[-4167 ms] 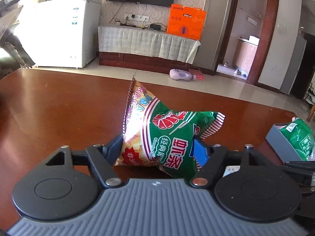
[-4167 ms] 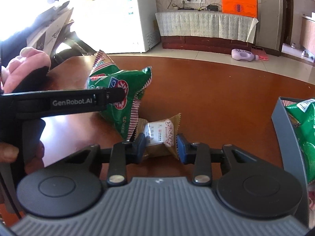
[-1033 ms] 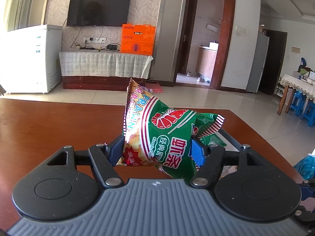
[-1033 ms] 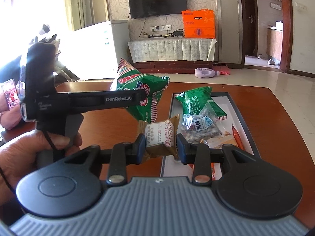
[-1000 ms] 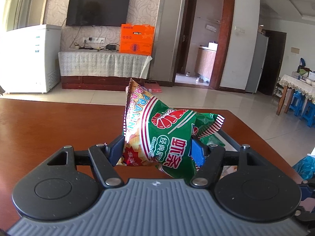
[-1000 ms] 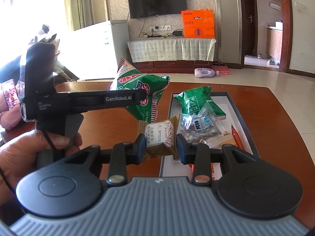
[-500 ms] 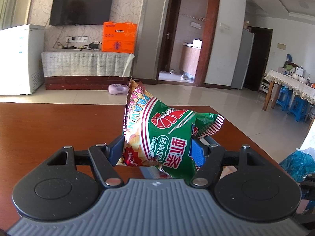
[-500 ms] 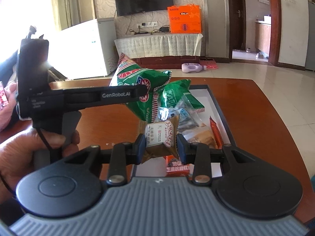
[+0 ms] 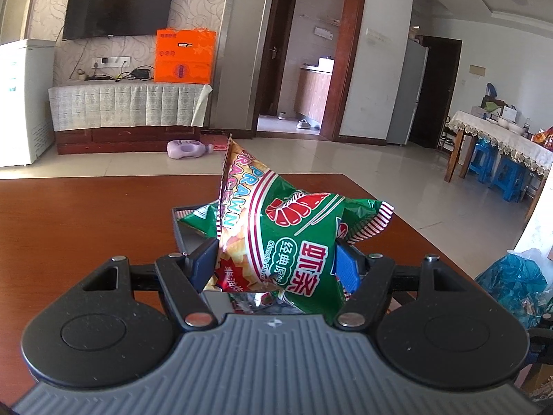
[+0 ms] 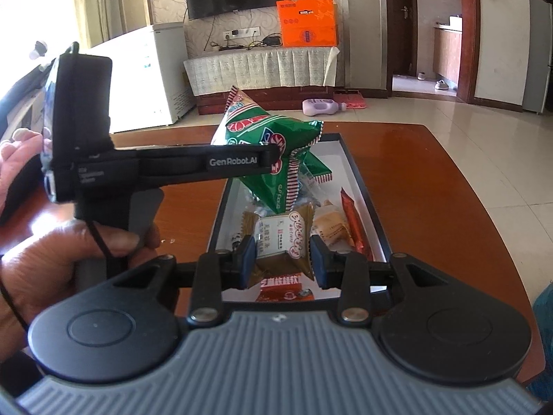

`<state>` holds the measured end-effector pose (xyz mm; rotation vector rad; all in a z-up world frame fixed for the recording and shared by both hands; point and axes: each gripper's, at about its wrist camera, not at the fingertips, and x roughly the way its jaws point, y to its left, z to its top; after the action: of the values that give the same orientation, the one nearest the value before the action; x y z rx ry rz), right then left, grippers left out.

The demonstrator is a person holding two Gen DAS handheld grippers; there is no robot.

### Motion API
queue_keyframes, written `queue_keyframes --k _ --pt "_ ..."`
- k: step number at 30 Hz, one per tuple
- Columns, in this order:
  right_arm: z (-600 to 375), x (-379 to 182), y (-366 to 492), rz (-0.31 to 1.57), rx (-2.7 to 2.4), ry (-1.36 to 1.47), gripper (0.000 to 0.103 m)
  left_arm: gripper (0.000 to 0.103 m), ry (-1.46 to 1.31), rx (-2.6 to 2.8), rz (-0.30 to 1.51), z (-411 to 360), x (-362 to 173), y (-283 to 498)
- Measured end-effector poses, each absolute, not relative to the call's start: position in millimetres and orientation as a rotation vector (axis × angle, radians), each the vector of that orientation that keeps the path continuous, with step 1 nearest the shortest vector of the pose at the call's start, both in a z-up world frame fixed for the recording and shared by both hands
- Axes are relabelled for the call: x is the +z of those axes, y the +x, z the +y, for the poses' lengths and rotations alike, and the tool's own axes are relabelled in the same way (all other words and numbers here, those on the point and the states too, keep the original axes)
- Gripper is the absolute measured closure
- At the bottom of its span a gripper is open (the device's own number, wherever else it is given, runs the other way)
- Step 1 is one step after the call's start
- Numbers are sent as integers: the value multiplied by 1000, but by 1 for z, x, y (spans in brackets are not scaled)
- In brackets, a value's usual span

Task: Organize snacks
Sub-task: 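Carry the shrimp-chip bag and wrapped pastry over the box tray with both grippers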

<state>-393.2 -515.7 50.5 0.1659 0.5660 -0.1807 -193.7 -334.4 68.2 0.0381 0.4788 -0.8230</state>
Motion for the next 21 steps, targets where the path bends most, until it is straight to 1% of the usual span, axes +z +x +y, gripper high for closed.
queue_keyframes --k 4,12,14,21 --pt "-516 49 -392 571 -184 166 66 29 40 -829 492 -347 62 -179" --pt "-516 49 -390 577 -187 169 66 27 42 -828 489 -352 53 -177" --pt "-515 49 -389 578 -187 168 66 24 46 -827 487 -350 52 -180" --pt "-516 48 -389 580 -192 169 66 19 58 -834 493 -351 51 -182"
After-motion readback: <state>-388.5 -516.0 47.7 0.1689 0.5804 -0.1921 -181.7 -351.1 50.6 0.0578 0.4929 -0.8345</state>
